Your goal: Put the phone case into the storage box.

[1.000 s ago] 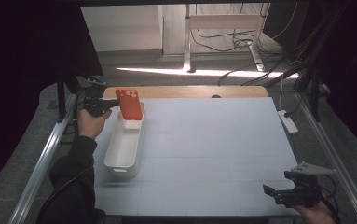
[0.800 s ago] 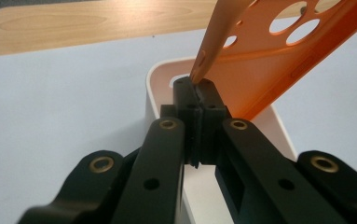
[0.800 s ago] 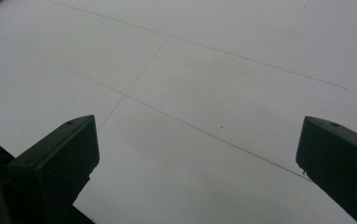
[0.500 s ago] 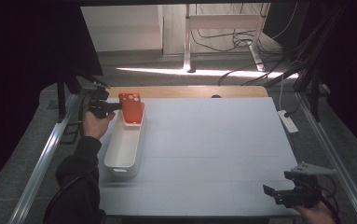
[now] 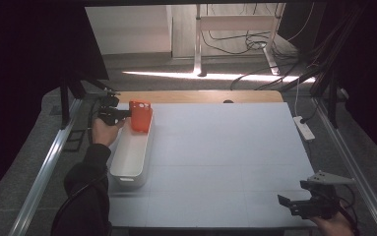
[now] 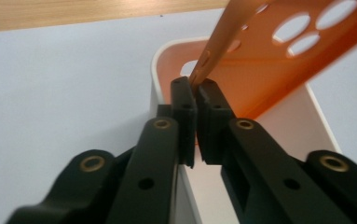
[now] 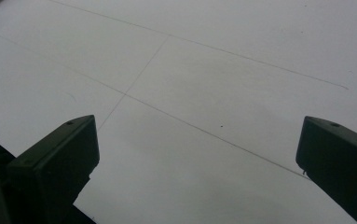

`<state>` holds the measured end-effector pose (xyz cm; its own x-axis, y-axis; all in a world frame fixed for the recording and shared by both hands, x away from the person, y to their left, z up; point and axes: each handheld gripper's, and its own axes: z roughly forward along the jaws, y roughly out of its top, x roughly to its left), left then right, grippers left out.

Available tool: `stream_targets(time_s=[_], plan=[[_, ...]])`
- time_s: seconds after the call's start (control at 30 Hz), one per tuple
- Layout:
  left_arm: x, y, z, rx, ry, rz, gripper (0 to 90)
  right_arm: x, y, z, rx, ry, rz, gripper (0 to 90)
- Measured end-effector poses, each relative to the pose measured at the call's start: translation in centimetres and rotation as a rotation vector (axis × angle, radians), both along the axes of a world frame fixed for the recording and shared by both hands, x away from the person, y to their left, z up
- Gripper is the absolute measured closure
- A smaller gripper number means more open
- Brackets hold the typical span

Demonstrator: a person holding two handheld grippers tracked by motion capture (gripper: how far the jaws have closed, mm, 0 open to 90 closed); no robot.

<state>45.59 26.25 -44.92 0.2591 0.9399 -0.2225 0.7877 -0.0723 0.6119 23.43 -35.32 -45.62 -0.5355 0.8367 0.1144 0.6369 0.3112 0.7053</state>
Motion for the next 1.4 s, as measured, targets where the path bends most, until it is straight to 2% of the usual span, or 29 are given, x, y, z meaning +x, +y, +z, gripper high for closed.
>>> stream_targets(time_s=[0.07, 0.37, 0.5, 0.77, 0.87, 0.93, 1.17, 1.4], plan=[[0.0, -0.2, 0.1, 0.000, -0.022, 0.008, 77.7, 0.0, 0.0, 0.0, 0.000, 0.000, 0.000, 0.0], [-0.1, -0.3, 0.4, 0.021, -0.062, 0.002, 61.5, 0.0, 0.0, 0.0, -0.001, 0.000, 0.002, 0.0], [-0.1, -0.3, 0.4, 0.016, -0.067, -0.005, 55.4, 0.0, 0.0, 0.0, 0.000, 0.001, 0.002, 0.0], [-0.4, -0.5, 0.5, -0.007, -0.097, -0.033, 34.6, 0.0, 0.0, 0.0, -0.001, -0.001, 0.003, 0.0], [-0.6, -0.6, 0.5, -0.004, -0.105, -0.041, 32.3, 0.0, 0.0, 0.0, -0.001, -0.001, 0.003, 0.0], [-0.7, -0.7, 0.6, -0.020, -0.111, -0.047, 27.9, 0.0, 0.0, 0.0, -0.001, -0.002, 0.004, 0.0], [-1.2, -0.9, 0.7, -0.015, -0.129, -0.076, 19.9, 0.0, 0.1, 0.0, -0.002, -0.001, 0.004, 0.0], [-2.0, -0.8, 1.0, -0.036, -0.145, -0.101, 13.2, 0.0, 0.1, 0.0, -0.003, 0.000, 0.005, 0.0]])
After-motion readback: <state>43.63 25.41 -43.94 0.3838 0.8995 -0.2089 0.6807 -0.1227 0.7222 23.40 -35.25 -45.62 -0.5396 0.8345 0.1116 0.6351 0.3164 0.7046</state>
